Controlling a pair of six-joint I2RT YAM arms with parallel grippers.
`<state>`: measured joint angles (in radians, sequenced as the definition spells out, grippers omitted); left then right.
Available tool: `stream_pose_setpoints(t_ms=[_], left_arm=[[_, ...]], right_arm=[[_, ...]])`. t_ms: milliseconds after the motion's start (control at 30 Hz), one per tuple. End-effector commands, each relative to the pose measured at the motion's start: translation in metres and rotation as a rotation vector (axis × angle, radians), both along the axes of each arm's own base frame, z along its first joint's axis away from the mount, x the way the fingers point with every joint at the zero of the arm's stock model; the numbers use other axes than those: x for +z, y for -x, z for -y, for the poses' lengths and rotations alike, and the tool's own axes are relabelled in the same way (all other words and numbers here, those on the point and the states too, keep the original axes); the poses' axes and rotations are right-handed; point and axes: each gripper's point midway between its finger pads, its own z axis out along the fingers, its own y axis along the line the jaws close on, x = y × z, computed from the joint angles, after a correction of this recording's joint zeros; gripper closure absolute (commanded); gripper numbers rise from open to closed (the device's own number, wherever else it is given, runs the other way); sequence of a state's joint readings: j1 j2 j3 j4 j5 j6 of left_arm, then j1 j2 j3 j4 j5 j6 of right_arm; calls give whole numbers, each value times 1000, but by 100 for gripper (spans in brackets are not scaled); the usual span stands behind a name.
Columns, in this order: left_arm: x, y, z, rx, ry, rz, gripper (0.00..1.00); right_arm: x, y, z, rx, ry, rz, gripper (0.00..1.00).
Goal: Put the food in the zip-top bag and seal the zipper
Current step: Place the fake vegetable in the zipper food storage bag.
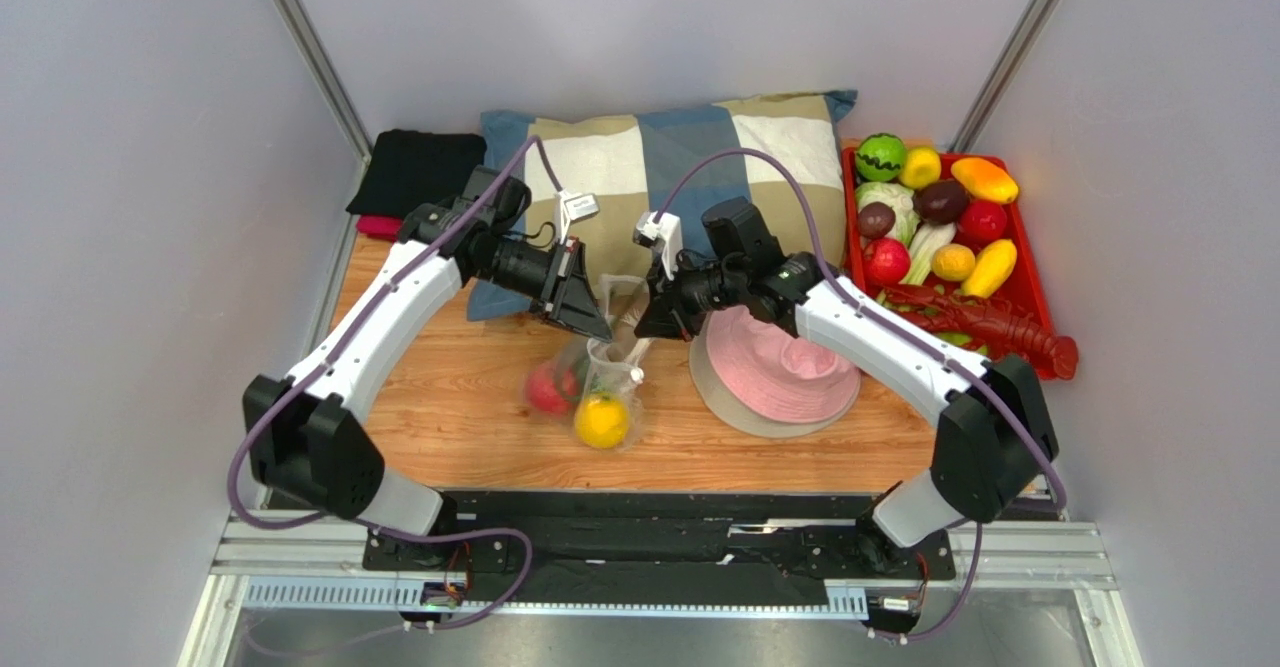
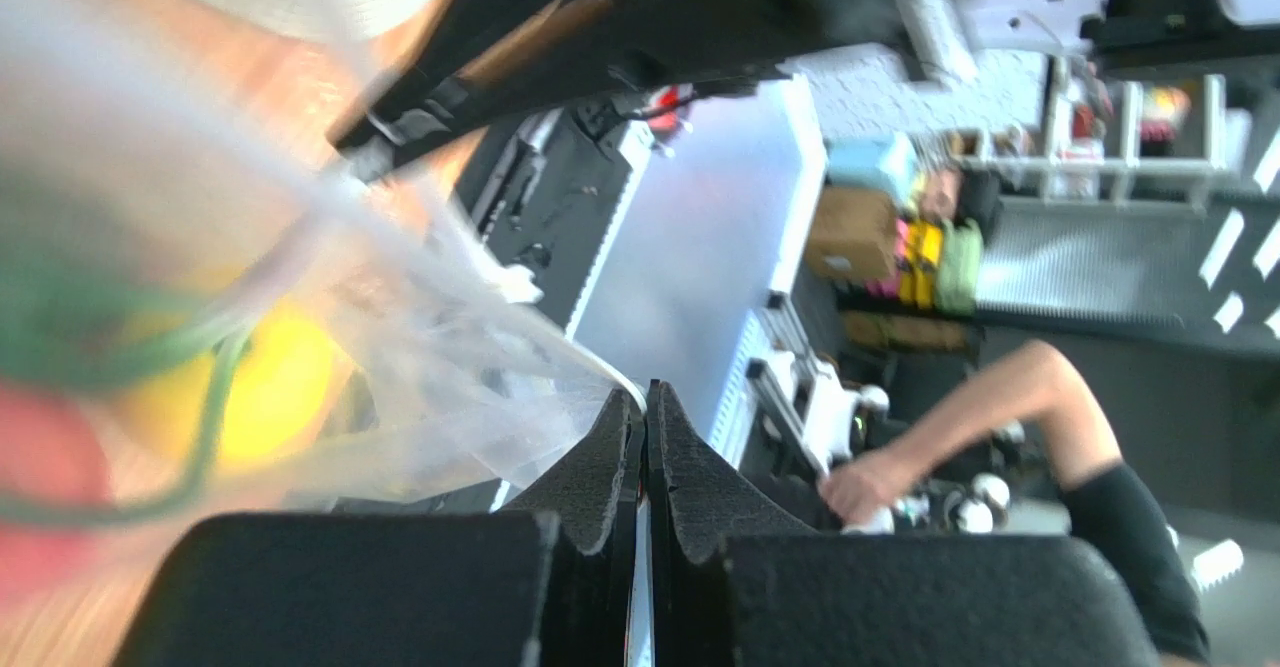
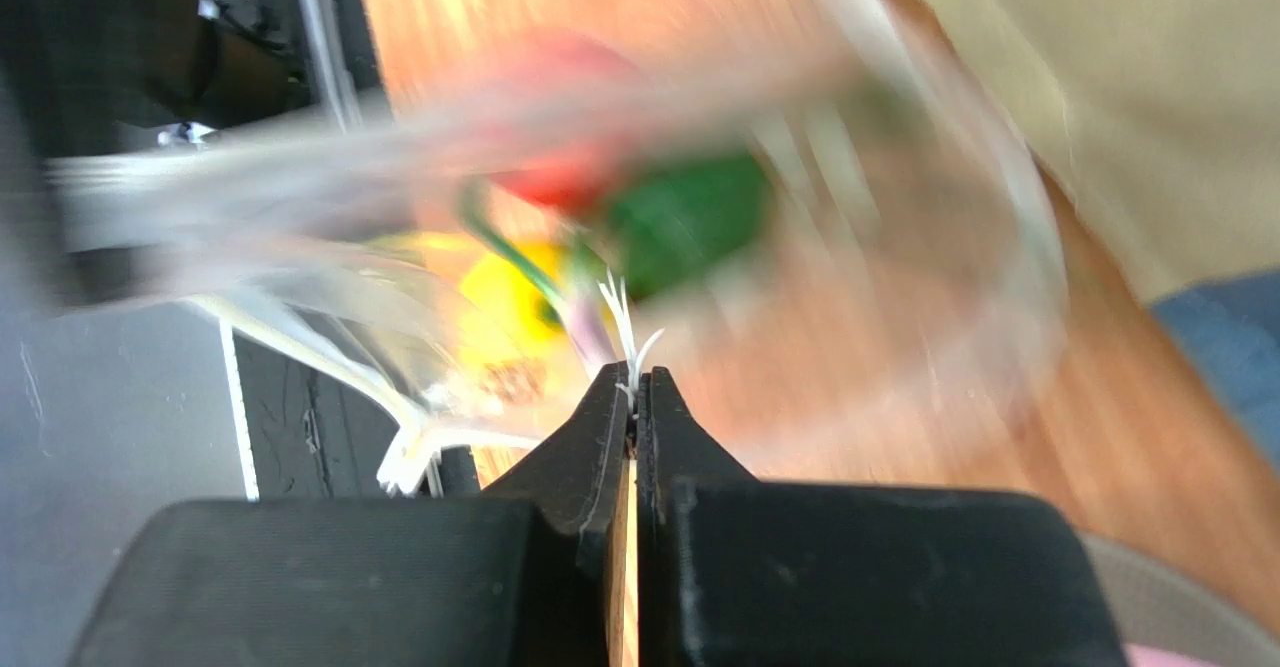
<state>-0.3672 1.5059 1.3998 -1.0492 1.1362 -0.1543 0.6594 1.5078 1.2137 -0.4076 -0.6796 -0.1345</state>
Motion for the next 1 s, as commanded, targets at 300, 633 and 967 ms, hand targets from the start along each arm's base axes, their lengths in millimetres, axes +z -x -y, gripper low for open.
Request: stream_pose_setpoints(t_ms=[300, 633, 967], left_arm=[[-21, -2, 5, 153, 18, -57, 98], [54, -36, 39, 131, 190, 186, 100], [45, -39, 49, 166, 252, 428, 100]], right_arm=[[17, -10, -33, -68, -98, -261, 100], [76, 24, -13, 11, -170, -234, 100], [24, -5, 39, -164, 93, -192, 100]])
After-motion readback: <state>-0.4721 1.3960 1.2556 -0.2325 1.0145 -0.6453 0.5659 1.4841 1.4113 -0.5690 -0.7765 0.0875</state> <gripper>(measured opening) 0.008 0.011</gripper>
